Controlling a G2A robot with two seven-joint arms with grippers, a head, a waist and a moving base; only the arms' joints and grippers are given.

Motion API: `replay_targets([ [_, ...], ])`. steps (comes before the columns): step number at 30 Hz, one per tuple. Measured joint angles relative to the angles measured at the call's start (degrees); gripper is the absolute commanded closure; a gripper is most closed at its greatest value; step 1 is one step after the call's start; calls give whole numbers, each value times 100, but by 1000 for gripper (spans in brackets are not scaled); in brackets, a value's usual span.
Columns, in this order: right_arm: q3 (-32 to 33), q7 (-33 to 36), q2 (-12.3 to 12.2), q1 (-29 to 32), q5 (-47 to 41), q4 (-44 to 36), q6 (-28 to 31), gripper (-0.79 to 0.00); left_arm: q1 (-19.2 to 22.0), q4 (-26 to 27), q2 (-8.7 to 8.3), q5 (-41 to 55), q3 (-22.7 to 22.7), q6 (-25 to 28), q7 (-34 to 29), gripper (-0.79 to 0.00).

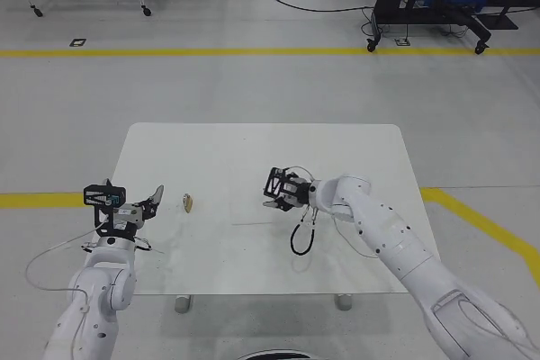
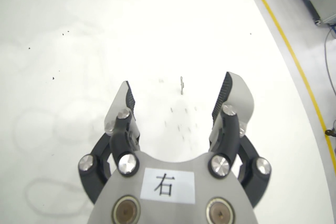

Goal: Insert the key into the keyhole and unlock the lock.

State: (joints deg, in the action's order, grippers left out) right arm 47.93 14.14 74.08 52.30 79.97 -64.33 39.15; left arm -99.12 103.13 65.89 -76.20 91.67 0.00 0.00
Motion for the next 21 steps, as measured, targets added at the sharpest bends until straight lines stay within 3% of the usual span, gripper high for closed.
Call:
replay_targets([
  [2,-157,114,93,-222,-150,352,98,-332,0,0,0,0,0,0,0,-785],
  [4,-314,185,193,-428,-266,660,135,-157,0,0,0,0,0,0,0,-785],
  [9,-656,332,416,-823,-363,1239,109,-259,0,0,0,0,0,0,0,-785],
  [13,-874,378,593,-1069,-453,1628,71,-277,0,0,0,0,0,0,0,-785],
  [21,-1128,318,844,-1406,-533,2207,110,-151,0,0,0,0,0,0,0,-785],
])
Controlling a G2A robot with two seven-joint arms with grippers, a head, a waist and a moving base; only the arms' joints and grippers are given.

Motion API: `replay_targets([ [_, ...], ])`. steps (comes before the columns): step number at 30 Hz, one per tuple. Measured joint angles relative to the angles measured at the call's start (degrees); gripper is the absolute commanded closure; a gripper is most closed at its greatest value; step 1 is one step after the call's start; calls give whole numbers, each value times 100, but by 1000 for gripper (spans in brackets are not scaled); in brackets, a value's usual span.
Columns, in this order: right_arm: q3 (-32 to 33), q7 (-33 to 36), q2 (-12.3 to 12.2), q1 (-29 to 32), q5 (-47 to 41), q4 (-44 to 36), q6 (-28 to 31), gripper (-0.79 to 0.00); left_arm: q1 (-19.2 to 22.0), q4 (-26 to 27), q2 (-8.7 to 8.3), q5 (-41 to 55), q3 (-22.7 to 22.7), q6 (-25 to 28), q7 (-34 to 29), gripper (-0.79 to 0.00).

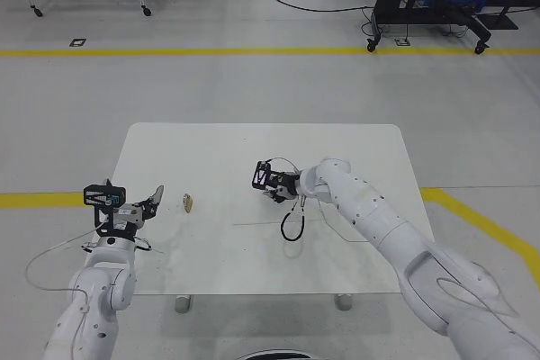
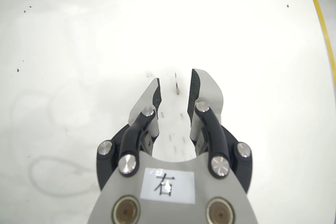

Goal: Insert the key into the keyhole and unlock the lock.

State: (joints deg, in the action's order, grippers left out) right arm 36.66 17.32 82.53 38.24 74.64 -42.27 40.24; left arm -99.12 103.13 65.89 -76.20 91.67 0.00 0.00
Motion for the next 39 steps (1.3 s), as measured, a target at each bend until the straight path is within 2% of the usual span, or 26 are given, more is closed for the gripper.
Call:
replay_targets([
  [3,-77,-8,86,-110,-7,200,0,-108,0,0,0,0,0,0,0,-785],
  [4,-111,27,122,-153,18,278,-54,0,0,0,0,0,0,0,0,-785],
  [11,-244,-122,274,-301,75,530,-29,0,0,0,0,0,0,0,0,-785],
  [17,-145,-672,189,-263,265,455,36,0,0,0,0,0,0,0,0,-785],
  [23,287,-1682,-125,82,373,-28,112,0,0,0,0,0,0,0,0,-785],
  [27,779,-2553,-439,534,429,-604,231,0,0,0,0,0,0,0,0,-785],
  [31,1455,-3427,-790,1168,329,-1330,623,0,0,0,0,0,0,0,0,-785],
  [34,1949,-3971,-1018,1627,250,-1846,1172,0,0,0,0,0,0,0,0,-785],
  [36,2194,-4045,-1123,1827,362,-2074,1331,0,0,0,0,0,0,0,0,-785],
  [39,2229,-3999,-1136,1843,387,-2087,1299,0,0,0,0,0,0,0,0,-785],
])
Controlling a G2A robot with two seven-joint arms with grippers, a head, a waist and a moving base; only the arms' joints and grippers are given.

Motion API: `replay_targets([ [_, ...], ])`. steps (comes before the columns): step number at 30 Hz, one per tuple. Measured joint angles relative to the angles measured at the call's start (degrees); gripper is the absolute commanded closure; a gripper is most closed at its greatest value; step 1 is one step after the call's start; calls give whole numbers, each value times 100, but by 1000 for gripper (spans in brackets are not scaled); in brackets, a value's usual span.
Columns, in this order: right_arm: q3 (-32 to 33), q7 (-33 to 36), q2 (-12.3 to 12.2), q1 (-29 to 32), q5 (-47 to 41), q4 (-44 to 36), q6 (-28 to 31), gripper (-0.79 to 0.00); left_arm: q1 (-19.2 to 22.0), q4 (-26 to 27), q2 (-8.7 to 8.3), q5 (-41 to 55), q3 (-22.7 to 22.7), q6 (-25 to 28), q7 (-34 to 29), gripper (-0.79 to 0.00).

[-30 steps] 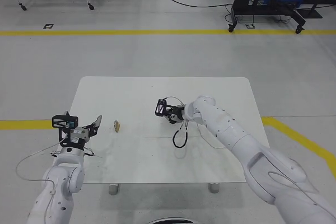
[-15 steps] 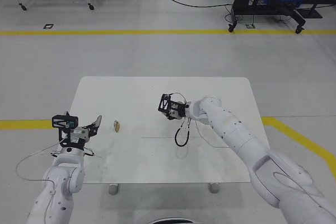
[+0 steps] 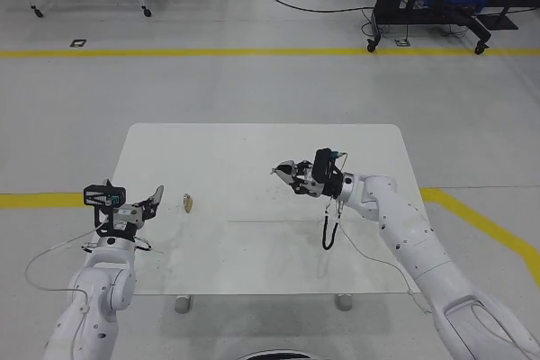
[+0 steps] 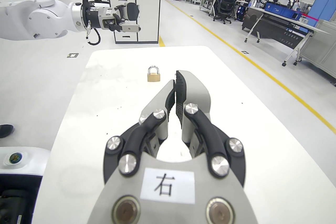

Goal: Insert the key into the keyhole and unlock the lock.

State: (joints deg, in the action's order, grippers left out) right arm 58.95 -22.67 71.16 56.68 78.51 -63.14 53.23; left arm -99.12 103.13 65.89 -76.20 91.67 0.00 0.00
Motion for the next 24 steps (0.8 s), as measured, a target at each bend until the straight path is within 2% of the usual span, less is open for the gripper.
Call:
replay_targets([
  [6,-9,-1,3,-7,-7,11,-2,0,-9,54,4,122,-10,118,10,-785],
  [9,-6,12,5,11,-36,21,-8,0,-78,226,-18,901,140,947,-57,-785],
  [11,-9,133,23,39,-320,88,45,0,-97,267,-54,1854,202,2078,-332,-785],
  [13,-87,252,55,-28,-719,202,366,0,39,104,-110,2895,254,3219,-894,-785],
  [17,-567,436,110,-242,-1551,423,486,0,526,-321,-216,4745,-44,4646,-2289,-785],
  [20,-1081,644,92,-479,-2365,559,477,0,1026,-666,-305,6162,-476,5057,-3489,-785],
  [24,-1735,1028,-3,-821,-3457,604,477,0,1694,-1074,-376,7802,-1020,4838,-4764,-785],
])
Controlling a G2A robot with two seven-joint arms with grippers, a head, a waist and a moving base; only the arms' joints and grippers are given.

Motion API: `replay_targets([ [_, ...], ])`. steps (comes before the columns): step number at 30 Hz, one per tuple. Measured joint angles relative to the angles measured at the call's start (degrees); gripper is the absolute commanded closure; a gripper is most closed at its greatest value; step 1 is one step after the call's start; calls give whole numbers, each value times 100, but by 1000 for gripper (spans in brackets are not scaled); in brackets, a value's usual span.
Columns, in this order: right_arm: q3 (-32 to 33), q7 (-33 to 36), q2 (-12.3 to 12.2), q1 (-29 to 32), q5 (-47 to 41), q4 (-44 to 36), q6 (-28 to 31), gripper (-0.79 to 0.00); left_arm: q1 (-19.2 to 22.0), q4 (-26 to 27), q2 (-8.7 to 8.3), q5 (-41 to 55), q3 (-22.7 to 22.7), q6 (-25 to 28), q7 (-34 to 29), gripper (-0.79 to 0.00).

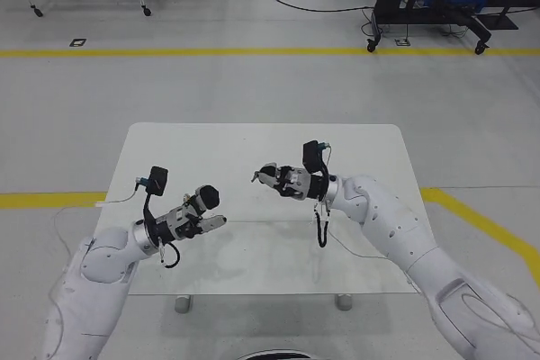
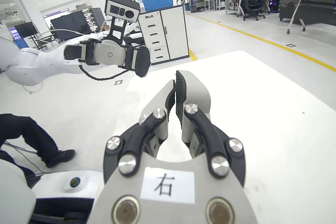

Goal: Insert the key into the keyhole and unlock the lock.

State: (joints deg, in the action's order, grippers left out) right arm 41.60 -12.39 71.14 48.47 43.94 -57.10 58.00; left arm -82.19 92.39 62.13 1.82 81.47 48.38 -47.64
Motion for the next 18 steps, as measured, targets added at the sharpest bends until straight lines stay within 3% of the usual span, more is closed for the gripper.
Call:
replay_targets([
  [1,-179,82,-41,-85,-318,-28,0,0,195,-151,-10,449,-135,-97,-300,-782],
  [4,-569,218,-143,-226,-1027,-160,0,0,599,-548,-19,1287,-352,-259,-813,-646],
  [7,-888,339,-243,-343,-1565,-289,0,0,889,-903,-15,1534,-466,-272,-986,-566],
  [18,-863,337,-242,-342,-1527,-284,0,0,877,-890,-14,1508,-463,-266,-976,-379],
])
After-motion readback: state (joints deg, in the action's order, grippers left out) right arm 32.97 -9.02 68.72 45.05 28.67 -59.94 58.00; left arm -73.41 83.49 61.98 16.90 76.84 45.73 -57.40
